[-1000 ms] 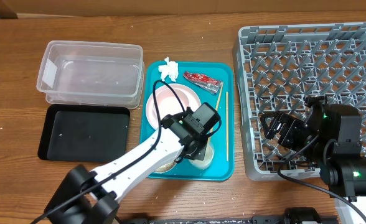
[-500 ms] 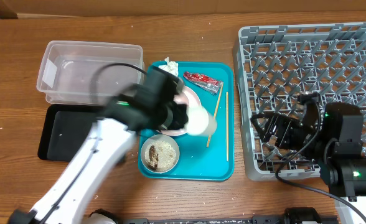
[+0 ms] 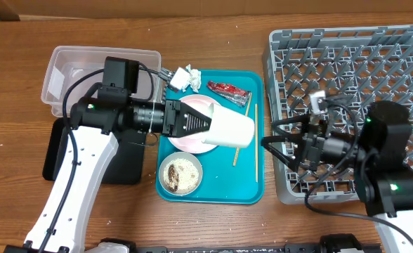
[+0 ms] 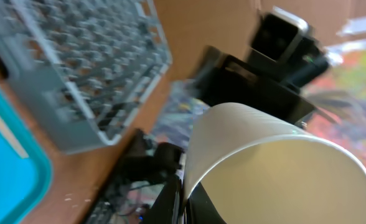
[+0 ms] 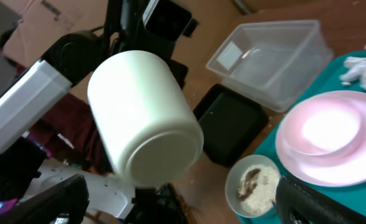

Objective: Sort waste into correct bins and load items into the dishwasher
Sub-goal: 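Hand the white cup from the left gripper to the right gripper, then place the cup upside down in the dish rack with the right gripper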

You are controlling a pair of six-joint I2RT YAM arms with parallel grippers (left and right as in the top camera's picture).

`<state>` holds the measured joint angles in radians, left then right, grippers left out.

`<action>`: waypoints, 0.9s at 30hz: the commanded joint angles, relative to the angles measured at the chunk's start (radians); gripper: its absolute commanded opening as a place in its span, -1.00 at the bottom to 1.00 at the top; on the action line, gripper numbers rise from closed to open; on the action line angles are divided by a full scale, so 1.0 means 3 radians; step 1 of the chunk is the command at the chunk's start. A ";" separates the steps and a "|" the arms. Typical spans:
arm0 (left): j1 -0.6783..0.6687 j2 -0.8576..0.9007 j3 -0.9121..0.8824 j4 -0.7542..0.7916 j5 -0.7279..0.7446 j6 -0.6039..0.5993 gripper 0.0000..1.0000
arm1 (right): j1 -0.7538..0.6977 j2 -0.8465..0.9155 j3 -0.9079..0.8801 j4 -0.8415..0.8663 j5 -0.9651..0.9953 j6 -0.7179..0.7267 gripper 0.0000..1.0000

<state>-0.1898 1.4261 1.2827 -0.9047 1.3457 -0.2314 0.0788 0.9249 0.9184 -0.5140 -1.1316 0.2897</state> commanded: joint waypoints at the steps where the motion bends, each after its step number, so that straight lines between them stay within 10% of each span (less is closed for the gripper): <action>1: -0.0093 0.0003 0.0011 0.0006 0.0342 0.0126 -0.92 | 0.0216 0.0120 0.0088 0.0207 -0.0167 0.0167 0.96; 14: -0.0155 0.0003 0.0011 0.0006 0.0103 0.0123 -0.90 | 0.0806 0.0220 0.0088 0.0813 -0.0235 0.0262 0.26; 15: -0.0155 0.0003 0.0011 0.0006 0.0103 0.0123 -0.79 | 0.0806 0.0219 0.0088 0.0813 -0.0235 0.0261 0.25; 19: -0.0155 0.0003 0.0011 -0.0001 0.0070 0.0122 0.76 | 0.0796 0.0191 0.0088 0.0799 -0.0090 0.0261 0.18; 27: -0.0001 -0.0006 0.0014 -0.0646 -0.1181 0.0126 1.00 | 0.0390 -0.0211 0.0088 -0.0136 0.1191 0.0248 0.19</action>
<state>-0.2199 1.4250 1.2827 -1.0348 1.2442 -0.2054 0.2592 0.9318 0.9195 -0.4797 -1.0077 0.3668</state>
